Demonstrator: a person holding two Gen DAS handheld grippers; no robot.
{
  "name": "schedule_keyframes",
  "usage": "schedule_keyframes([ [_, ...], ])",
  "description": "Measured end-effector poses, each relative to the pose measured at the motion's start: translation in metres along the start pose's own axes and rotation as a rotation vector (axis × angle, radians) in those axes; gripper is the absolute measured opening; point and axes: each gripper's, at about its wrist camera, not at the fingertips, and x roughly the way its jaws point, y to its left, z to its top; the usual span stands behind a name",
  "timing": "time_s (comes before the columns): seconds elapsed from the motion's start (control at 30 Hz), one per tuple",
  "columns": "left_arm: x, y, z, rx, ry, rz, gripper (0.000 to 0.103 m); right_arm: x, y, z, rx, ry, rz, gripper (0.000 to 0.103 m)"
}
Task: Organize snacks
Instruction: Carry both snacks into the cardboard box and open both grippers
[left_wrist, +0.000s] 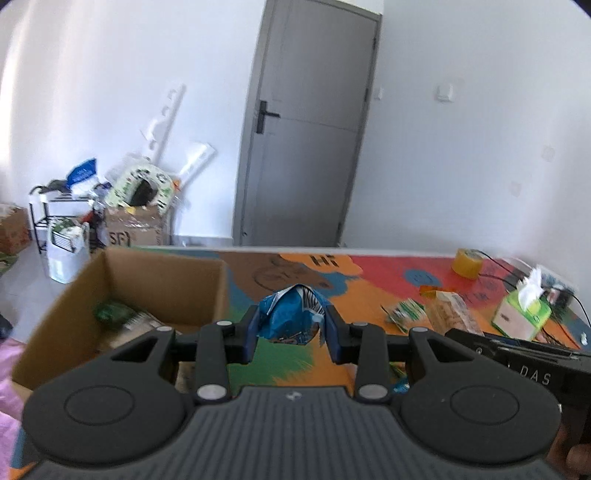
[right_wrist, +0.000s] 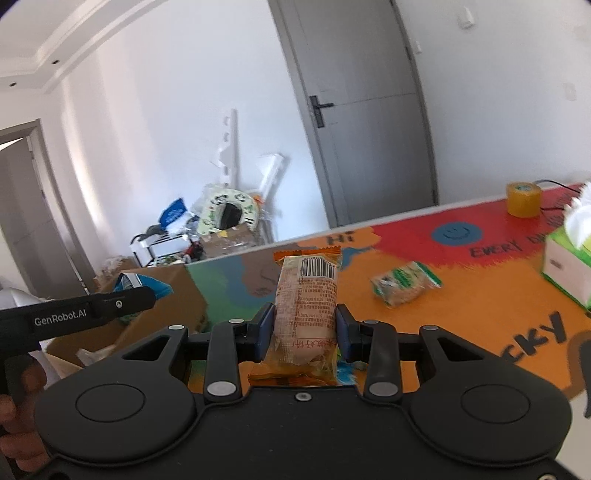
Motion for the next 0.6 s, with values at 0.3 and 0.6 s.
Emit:
schedule_keyframes([
  [0.3,-0.017,0.033,0.009,-0.027,-0.035,0.091,0.035,0.016,0.032,0.009,-0.029,-0.005,0.096,0.036],
  [0.6,-0.023,0.065,0.014,-0.063,-0.047,0.158,0.036,0.028,0.061,0.011,-0.053,0.01,0.151,0.036],
])
